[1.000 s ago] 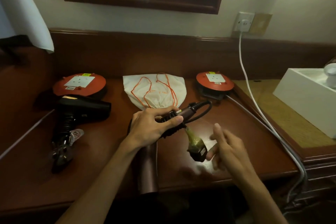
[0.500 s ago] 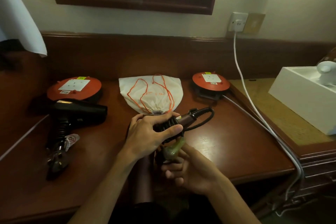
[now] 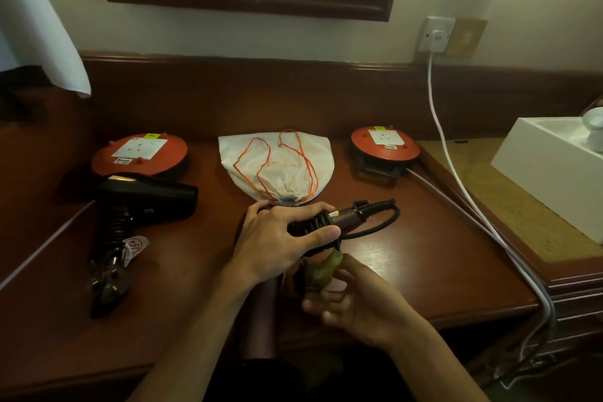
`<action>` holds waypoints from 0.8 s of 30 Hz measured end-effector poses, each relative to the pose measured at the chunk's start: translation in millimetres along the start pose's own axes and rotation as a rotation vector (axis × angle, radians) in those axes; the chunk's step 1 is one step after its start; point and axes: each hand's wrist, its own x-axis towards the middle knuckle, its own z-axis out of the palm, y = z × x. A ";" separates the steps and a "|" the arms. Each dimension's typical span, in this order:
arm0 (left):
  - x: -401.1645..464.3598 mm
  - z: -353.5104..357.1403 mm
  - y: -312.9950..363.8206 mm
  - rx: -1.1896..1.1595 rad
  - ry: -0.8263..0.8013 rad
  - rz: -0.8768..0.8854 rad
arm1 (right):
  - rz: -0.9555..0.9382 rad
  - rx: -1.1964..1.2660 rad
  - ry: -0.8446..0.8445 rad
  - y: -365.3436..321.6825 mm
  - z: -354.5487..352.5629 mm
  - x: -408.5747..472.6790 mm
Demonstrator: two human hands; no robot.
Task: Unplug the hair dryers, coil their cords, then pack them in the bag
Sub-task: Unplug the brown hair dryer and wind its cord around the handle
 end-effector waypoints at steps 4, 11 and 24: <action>-1.3 -2.7 -3.5 0.006 -0.003 -0.007 | -0.179 -0.030 0.178 -13.7 -16.9 -11.2; -1.5 2.4 1.1 0.077 0.118 -0.086 | -0.758 -0.048 0.340 -35.2 -14.6 -15.9; -2.6 5.8 2.4 0.207 0.101 -0.140 | -0.664 -0.434 0.248 -67.5 -28.4 -9.7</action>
